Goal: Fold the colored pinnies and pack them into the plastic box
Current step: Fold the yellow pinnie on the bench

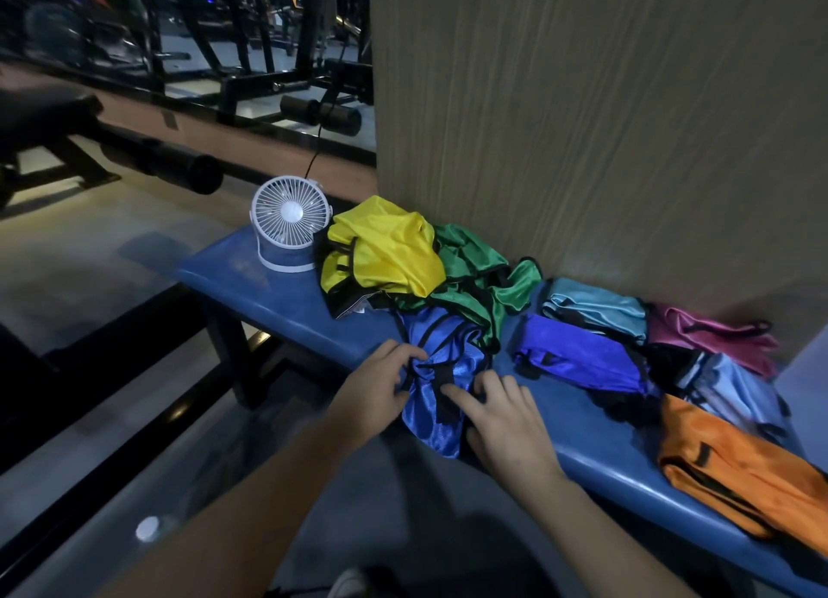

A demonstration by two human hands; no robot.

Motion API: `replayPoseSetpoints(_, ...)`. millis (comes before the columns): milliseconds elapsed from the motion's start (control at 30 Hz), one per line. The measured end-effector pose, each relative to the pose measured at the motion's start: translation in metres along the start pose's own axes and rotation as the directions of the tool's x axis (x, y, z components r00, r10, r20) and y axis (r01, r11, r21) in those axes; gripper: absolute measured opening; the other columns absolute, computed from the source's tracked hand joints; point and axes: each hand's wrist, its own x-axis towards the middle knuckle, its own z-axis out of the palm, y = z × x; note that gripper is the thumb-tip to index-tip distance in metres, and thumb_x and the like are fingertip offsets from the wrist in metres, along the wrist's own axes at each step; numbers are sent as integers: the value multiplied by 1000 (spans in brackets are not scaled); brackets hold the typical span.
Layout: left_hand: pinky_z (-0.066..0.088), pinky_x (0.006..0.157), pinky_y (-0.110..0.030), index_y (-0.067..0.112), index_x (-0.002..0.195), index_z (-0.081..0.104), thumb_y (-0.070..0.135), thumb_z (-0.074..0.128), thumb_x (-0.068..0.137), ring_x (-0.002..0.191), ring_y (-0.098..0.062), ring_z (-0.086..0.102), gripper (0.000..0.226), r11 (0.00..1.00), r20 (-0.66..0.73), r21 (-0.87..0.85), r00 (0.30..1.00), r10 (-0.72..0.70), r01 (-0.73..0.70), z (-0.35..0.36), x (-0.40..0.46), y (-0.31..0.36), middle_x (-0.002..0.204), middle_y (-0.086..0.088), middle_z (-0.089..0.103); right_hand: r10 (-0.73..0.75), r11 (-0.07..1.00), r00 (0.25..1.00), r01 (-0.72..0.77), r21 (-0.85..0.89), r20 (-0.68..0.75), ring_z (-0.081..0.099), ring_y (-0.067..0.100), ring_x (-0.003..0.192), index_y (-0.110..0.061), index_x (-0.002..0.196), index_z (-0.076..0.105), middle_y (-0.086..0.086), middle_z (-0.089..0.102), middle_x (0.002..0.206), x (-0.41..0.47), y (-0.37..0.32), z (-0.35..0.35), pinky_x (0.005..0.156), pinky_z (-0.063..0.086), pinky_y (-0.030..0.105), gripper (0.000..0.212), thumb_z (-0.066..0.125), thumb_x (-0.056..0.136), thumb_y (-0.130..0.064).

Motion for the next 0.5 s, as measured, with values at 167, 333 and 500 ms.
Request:
replayPoseSetpoints(167,42,80,-16,32,119,60,7,72,85,88,0,50,44,1000,-5,4,1000,12,-12,3,2,2,99,20,42,19,996,998,-14,92,-60,49,25,77,-31,113,69,0,49,89,3,0,0,65,47,39,45,73,71,-13)
replayPoseSetpoints(333,39,73,-9,26,107,70,4,72,85,81,-4,53,30,998,10,-45,999,33,-33,8,6,9,93,12,52,82,966,994,-61,251,-72,49,23,80,-26,103,70,-3,48,92,-1,4,-4,71,47,36,24,53,87,-21)
replayPoseSetpoints(500,46,76,-16,27,99,68,0,63,87,85,-9,58,30,992,15,-105,997,71,-69,15,6,20,98,6,58,134,888,990,-104,448,-35,57,23,89,-21,106,63,-4,49,106,-7,9,-14,76,48,36,26,50,89,-5)
